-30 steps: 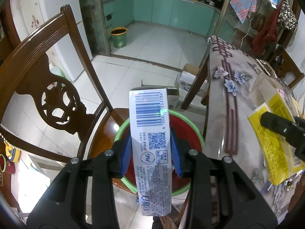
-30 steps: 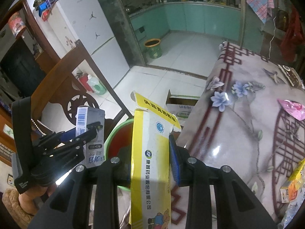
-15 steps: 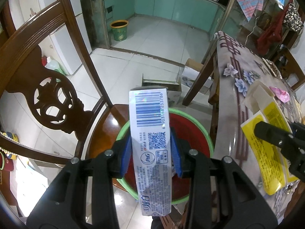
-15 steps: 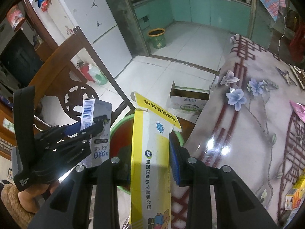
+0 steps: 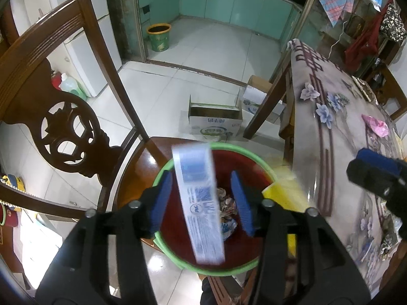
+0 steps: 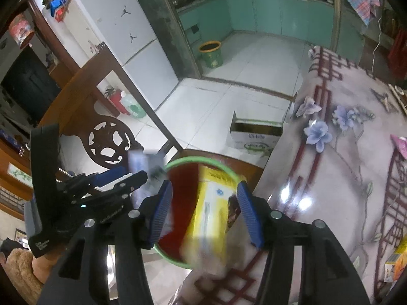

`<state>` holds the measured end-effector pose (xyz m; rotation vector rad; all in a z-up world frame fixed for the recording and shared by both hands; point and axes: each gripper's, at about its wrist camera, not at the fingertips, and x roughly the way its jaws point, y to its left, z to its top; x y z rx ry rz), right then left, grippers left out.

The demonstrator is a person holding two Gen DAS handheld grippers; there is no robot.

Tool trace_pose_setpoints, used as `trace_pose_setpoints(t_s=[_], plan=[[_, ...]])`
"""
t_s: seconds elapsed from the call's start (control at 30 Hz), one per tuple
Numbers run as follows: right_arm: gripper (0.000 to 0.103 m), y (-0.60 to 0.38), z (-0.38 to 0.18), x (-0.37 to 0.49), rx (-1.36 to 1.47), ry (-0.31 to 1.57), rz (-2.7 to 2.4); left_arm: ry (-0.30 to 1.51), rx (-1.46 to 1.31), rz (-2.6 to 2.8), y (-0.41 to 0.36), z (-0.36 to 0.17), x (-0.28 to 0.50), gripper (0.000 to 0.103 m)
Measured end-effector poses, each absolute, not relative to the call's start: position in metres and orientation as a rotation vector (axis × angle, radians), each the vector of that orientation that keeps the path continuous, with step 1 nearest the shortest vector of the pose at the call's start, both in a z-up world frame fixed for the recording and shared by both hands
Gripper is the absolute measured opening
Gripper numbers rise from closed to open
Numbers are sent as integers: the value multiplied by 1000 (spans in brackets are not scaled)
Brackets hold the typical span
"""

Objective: Collect trash
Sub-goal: 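Open both grippers to drop the boxes into the red bucket, then move both grippers back over the table trash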

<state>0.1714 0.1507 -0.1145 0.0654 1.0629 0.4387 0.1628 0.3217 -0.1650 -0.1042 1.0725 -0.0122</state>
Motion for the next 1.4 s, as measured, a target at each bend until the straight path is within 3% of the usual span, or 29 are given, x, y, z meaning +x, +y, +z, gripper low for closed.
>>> trace_pose_setpoints(t_s=[0.1, 0.3, 0.6, 1.07, 1.4], plan=[[56, 144, -105, 167, 77, 1038, 426, 1054, -112, -3, 323, -158, 156, 59], [56, 117, -81, 145, 49, 973, 382, 1025, -102, -3, 316, -140, 138, 60], [56, 48, -66, 102, 76, 931, 299, 981, -51, -82, 245, -117, 111, 60], [56, -168, -57, 18, 165, 913, 48, 979, 25, -302, 48, -105, 61, 60], [57, -293, -98, -26, 239, 1022, -86, 1005, 69, -519, -97, -99, 47, 60]])
